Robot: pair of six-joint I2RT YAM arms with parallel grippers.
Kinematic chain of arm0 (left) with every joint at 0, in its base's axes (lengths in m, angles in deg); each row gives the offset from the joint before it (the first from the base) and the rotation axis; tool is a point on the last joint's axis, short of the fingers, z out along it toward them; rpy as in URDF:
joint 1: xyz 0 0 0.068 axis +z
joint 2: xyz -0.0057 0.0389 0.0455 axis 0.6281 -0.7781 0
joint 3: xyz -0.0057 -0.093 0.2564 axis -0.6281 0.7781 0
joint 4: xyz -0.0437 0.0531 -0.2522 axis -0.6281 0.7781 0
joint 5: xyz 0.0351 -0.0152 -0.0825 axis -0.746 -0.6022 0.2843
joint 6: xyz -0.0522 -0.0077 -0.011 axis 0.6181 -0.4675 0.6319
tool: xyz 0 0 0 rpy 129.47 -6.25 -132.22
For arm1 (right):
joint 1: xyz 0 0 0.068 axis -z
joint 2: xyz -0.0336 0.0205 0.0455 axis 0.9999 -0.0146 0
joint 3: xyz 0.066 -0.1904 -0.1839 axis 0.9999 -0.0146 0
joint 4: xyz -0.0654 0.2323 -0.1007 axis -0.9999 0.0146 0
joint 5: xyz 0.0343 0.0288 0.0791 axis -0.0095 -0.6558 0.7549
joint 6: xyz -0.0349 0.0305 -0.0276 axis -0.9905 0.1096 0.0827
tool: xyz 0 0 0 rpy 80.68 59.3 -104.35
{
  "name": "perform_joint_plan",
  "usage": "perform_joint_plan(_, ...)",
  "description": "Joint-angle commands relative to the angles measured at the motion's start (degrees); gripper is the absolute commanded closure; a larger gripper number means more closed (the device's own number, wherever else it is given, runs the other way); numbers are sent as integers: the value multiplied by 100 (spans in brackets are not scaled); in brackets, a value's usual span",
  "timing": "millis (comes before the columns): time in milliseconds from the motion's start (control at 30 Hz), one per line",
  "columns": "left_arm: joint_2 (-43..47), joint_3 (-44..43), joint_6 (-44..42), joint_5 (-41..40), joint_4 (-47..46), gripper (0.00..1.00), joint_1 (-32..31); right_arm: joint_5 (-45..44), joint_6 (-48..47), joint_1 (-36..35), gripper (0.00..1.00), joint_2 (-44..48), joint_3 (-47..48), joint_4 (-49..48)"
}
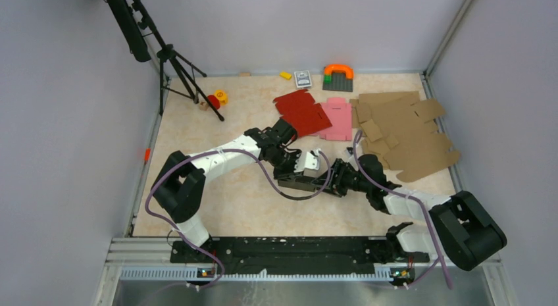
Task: Fold the paper box
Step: Close the paper box at the center of the board.
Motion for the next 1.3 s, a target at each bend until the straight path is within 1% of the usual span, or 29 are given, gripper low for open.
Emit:
perform_joint_plan(0, 121, -78, -43, 147, 55, 77, -24, -10, 106, 128, 49, -198, 146, -254)
perform_joint_plan(33, 87, -116, -45, 144, 91, 83, -24, 79, 143, 164, 48, -247, 149, -373)
perform_joint_plan(67, 50, -144, -54, 143, 117, 86, -24, 130, 162, 179, 48, -298, 171, -439)
perform_joint_plan(100, 26, -156, -63, 141, 138, 87, -24, 142, 154, 177, 50, -334, 202, -412)
perform_joint_plan(167, 8, -146, -79, 147, 134, 87, -24, 142, 128, 188, 60, -402, 221, -361)
perform_joint_plan(233, 11, -135, -113, 166, 133, 88, -24, 193, 170, 220, 60, -414, 164, -514)
perform_joint_plan(267, 8, -130, -128, 174, 134, 88, -24, 235, 204, 243, 56, -407, 131, -615)
perform_joint_plan(333, -6, -142, -135, 185, 145, 88, -24, 305, 192, 296, 45, -369, 131, -566)
perform_joint_plan(367, -20, -150, -135, 185, 147, 88, -24, 302, 160, 323, 41, -335, 154, -473)
perform_joint_plan(467, -29, -162, -152, 197, 167, 89, -24, 310, 68, 424, 41, -242, 162, -327)
perform_joint_plan(500, -35, -161, -152, 191, 169, 89, -26, 331, 30, 461, 45, -227, 162, -299)
perform_joint_plan(667, -60, -212, -112, 153, 143, 87, -24, 360, -209, 480, 70, -406, 204, -132)
perform_joint_plan(700, -63, -220, -98, 147, 132, 85, -24, 417, -207, 480, 71, -477, 184, -188)
perform_joint_plan(767, -70, -232, -62, 112, 109, 79, -24, 502, -209, 480, 66, -610, 185, -256)
perform_joint_plan(833, -40, -247, 5, 76, 63, 64, -25, 522, -213, 479, 66, -677, 171, -304)
perform_joint_plan(867, -5, -248, 65, 57, 33, 59, -24, 502, -212, 479, 67, -684, 170, -300)
perform_joint_plan(900, 34, -249, 101, 53, 7, 57, -24, 456, -222, 480, 67, -682, 174, -293)
perform_joint_plan(967, 115, -233, 127, 61, -17, 56, -29, 403, -242, 480, 67, -674, 188, -276)
perform_joint_plan(1000, 133, -228, 131, 77, -23, 58, -30, 412, -265, 476, 67, -669, 207, -256)
perform_joint_plan(1033, 120, -236, 118, 118, -6, 63, -25, 452, -298, 478, 63, -654, 237, -249)
perform_joint_plan(1100, 32, -308, 91, 182, 103, 75, -29, 540, -302, 480, 47, -569, 255, -269)
perform_joint_plan(1133, -31, -362, 84, 192, 172, 81, -31, 572, -322, 480, 45, -507, 267, -236)
perform_joint_plan(1167, -92, -393, 84, 188, 211, 85, -33, 587, -348, 480, 44, -420, 291, -161)
perform_joint_plan(1200, -129, -419, 78, 180, 235, 87, -33, 594, -393, 479, 46, -362, 317, -68)
perform_joint_plan(1267, -160, -402, 58, 155, 247, 88, -33, 595, -482, 477, 51, -304, 341, 118)
